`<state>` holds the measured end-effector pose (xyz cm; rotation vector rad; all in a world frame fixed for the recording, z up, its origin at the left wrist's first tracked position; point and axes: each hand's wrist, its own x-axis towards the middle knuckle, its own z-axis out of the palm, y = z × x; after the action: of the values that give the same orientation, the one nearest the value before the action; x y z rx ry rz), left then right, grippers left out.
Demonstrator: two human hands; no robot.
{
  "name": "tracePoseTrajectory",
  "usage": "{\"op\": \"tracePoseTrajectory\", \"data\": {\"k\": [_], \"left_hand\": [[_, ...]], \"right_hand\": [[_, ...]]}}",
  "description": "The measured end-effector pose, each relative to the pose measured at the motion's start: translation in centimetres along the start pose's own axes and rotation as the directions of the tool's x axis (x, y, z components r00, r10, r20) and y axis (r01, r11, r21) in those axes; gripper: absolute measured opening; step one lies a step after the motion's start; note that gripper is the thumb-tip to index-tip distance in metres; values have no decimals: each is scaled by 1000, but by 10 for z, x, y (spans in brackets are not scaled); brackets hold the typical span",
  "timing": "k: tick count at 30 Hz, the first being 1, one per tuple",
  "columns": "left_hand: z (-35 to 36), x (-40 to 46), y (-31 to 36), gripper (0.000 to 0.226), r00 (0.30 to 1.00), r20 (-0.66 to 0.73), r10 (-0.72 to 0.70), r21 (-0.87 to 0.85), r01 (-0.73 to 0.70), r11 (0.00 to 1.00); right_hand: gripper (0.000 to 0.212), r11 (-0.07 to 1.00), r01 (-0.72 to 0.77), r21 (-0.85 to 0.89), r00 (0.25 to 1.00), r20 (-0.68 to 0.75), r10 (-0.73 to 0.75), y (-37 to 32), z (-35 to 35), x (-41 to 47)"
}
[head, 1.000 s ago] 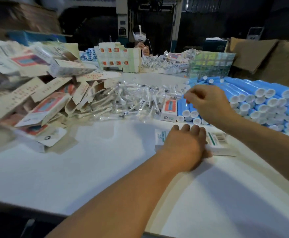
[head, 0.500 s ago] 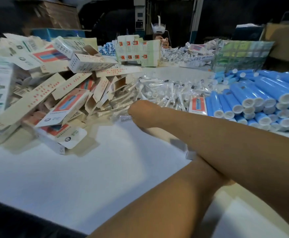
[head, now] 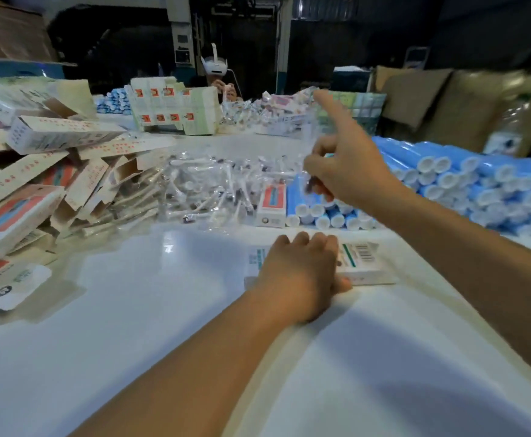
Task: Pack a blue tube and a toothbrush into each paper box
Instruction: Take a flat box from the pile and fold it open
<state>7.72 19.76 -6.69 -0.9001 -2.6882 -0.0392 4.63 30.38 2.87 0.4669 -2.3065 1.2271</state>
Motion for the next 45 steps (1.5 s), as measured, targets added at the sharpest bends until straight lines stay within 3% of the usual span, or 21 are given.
{"op": "tracePoseTrajectory", "data": {"k": [2,5,7,9,14,18,22,26,28,30,34,37,40,45], "left_hand": [[-1,2,2,59,999,-26,28,14,-28,1000],[0,4,1,64,1000,-26,7,-27,-8,1000],[-2,4,0,68,1000,-19,-9,-17,8,1000],[-3,3,0,70,999,-22,-33,-19,32,999],[-7,2,5,76,998,-35,-48,-9,48,999],[-7,1,6,75,998,-41,-55,-4,54,999],[-8,2,13,82,997,-51,-50,8,51,999],[-8,3,15,80,996,-66,-58,7,58,998],[-8,3,14,76,994,-84,-66,-17,64,998],[-7,3,13,76,992,-98,-81,-29,79,996],[-9,2,10,81,992,-92,-84,-16,83,996],[-11,3,9,85,991,-96,-94,-17,93,996],[-11,2,6,79,981,-137,-134,-17,133,991],[-10,3,5,72,966,-171,-192,-34,189,981]], "right_hand": [[62,984,-122,133,975,-168,143,25,-44,-24],[34,899,-276,340,836,-376,399,61,-80,-65],[29,823,-322,468,743,-414,526,78,-87,-88],[24,762,-320,562,701,-401,590,90,-88,-99],[18,741,-301,600,753,-327,571,87,-68,-100],[18,748,-321,581,734,-347,584,84,-61,-102],[26,826,-434,359,725,-405,557,85,-53,-106],[27,941,-335,41,833,-453,316,77,-43,-112],[25,961,-272,-55,889,-396,229,72,-38,-113],[30,965,-261,-36,926,-292,240,71,-34,-115],[33,927,-298,228,921,-188,342,66,-37,-117],[18,952,-250,176,908,-299,294,64,-39,-115],[21,968,-214,130,851,-461,250,63,-43,-118],[15,967,-222,129,880,-401,255,60,-39,-119]]}}
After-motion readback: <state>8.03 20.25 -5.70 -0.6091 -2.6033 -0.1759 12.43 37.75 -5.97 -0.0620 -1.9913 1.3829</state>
